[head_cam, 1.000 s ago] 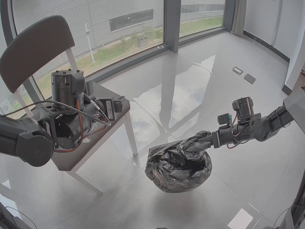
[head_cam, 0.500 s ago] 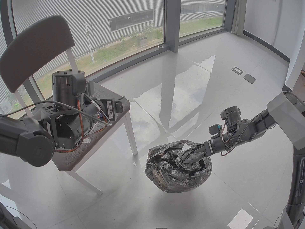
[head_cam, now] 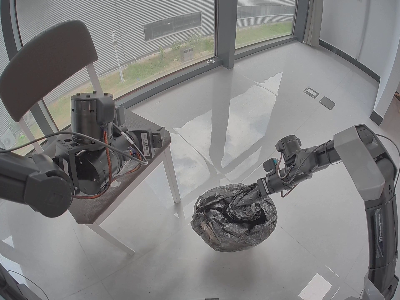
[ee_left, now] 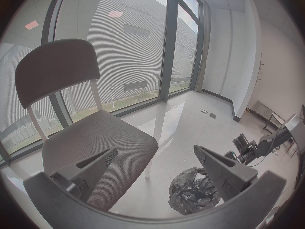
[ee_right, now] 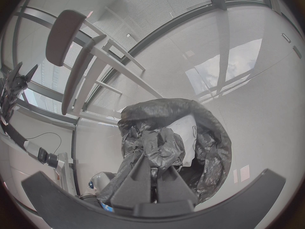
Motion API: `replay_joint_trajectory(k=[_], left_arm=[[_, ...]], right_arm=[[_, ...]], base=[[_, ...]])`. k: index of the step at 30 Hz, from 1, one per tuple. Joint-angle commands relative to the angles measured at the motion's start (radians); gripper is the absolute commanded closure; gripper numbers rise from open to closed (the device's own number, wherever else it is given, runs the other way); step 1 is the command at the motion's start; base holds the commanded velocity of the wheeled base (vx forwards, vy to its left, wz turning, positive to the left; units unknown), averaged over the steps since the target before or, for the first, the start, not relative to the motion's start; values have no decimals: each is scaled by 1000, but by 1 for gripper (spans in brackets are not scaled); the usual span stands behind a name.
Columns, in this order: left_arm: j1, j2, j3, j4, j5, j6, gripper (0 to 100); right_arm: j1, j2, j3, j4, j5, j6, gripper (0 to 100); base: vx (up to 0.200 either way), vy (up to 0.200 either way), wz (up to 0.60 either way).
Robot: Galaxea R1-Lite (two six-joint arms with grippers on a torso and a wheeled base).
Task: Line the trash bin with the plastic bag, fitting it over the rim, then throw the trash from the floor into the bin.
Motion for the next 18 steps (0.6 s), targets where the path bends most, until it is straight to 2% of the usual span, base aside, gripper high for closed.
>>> replay_joint_trajectory(k=[1,6,9,11,14,16,17,18], left_arm=[[3,13,0,-1,1,-1,0],[3,19,-3,-2,3,-1,0],[3,20,0,-19,7,-1,0],[3,20,1,-25,7,-1,0],[3,20,4,-27,7,-1,0],[3,20,3,-27,7,-1,0],[3,20,4,-28,7,-1,0],[3,20,4,-28,7,-1,0]], right_arm=[[5,175,-203,156,-44,-37,100],[0,109,-143,161,-33,-54,100],[-2,-4,-25,133,11,-88,100],[-2,-93,76,67,43,-103,100],[-2,-190,201,-50,48,-103,100],[0,-216,234,-76,48,-105,100],[3,-248,283,-119,46,-105,0],[5,-262,313,-149,46,-108,0]], base=[[0,0,0],[0,0,0],[0,0,0],[0,0,0],[0,0,0],[0,0,0],[0,0,0],[0,0,0]])
